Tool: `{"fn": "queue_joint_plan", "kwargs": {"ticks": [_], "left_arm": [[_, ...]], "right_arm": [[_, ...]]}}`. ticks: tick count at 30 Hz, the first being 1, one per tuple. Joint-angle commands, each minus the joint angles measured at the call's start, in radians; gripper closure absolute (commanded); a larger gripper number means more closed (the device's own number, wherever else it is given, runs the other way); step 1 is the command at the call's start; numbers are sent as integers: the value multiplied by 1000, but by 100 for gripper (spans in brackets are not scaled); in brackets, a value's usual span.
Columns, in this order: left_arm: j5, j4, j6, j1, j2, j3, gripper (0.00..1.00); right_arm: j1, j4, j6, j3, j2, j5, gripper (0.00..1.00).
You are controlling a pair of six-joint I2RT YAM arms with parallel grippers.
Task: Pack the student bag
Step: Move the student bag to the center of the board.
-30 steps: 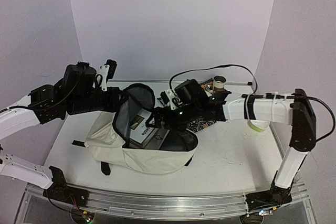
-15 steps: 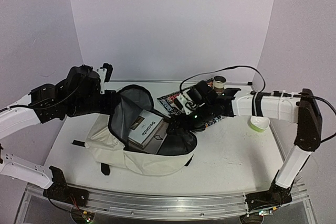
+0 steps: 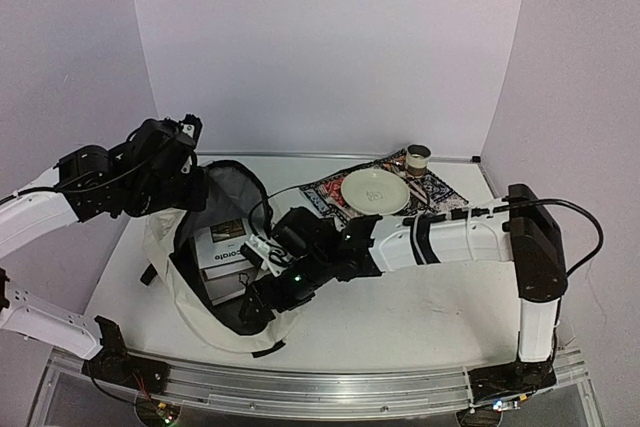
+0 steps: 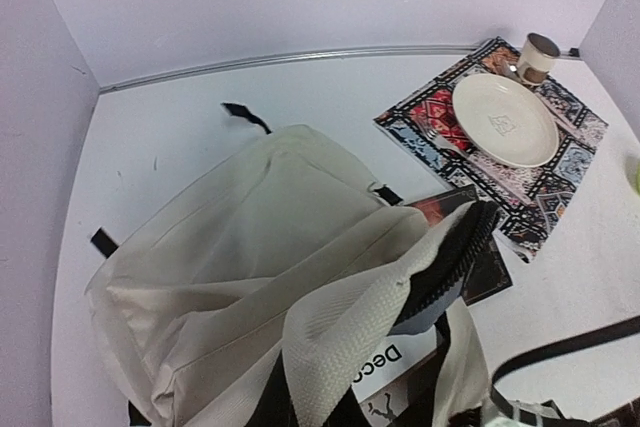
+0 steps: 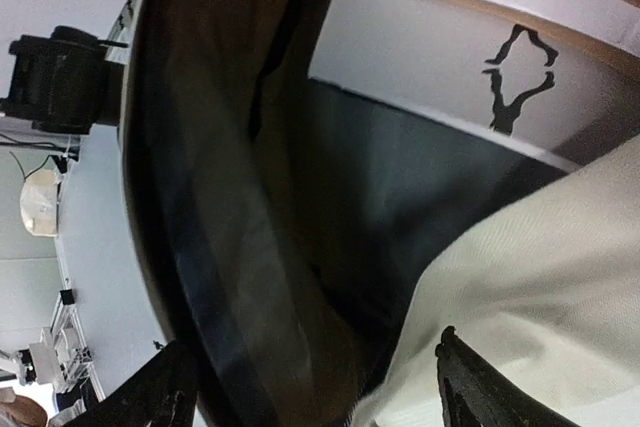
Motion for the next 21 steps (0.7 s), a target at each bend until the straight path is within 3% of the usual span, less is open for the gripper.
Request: {"fn": "queue_joint_plan", "kwargs": {"ticks": [1,11,21], "left_arm": [[-111,-37,-19,14,-11,25,100],[-122,-40,-49,32,13,-73,100],[-81,-39,-71,36,-5,-98,100]], "right_arm": [[-36,-32,-40,3,-74,25,16],[-315,-35,-152,-186,-240,63,13],[-498,-36,-295,6,16,21,16]]}}
